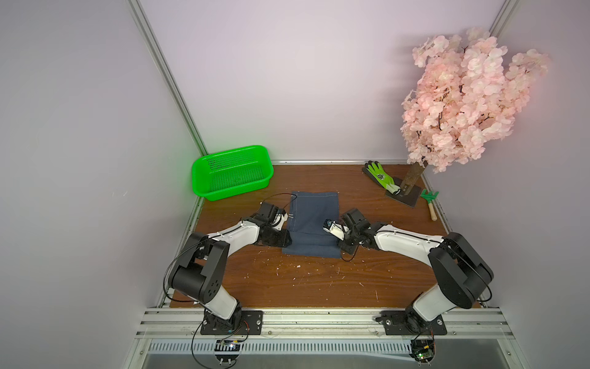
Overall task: Roll up the pillowcase
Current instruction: Roll the pillowcase at the center of the board.
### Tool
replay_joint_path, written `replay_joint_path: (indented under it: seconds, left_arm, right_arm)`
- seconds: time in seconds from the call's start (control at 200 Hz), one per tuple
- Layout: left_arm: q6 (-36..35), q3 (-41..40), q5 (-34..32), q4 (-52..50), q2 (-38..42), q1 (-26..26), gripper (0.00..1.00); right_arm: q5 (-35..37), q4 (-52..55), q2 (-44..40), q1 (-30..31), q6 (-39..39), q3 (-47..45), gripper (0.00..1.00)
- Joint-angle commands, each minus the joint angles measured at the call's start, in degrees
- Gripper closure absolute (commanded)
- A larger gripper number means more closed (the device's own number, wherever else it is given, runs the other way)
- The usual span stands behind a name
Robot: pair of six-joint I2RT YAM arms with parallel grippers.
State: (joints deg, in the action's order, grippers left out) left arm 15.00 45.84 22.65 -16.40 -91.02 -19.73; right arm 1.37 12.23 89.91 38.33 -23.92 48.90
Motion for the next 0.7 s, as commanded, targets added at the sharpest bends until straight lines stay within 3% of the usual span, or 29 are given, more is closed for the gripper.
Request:
replay_joint_path:
  seconds: [0.0,0.15,0.29,0.475,0.696]
  left_arm:
    - [-1.3,0.8,0.0,-1.1,-1.8,1.1,0.56]
    - [-1.6,1.4,0.9,-1.7,-3.0,1.1,0.57]
    - [-2.0,2.2,0.8,-2.2,-3.5,1.4,0.57]
    - [-2.4,4.2,1.4,-3.3,-4.7,1.8,0.57]
    - [-2.8,5.6,2.0,-4.2,-5.5,2.0,0.57]
  right_arm:
    - [4.1,4.5,-5.7,1.5,-1.2,1.8,0.62]
    - [7.4,6.2,-12.3,9.4,-6.8,1.0,0.49]
    - [3.5,-5.8,-15.2,16.2,-8.0,-4.0,0.32]
    - [9.3,-11.6,-5.0,21.9,-9.7,-1.4,0.25]
    - [19.1,-14.9,5.3,22.4,-10.5,1.1,0.24]
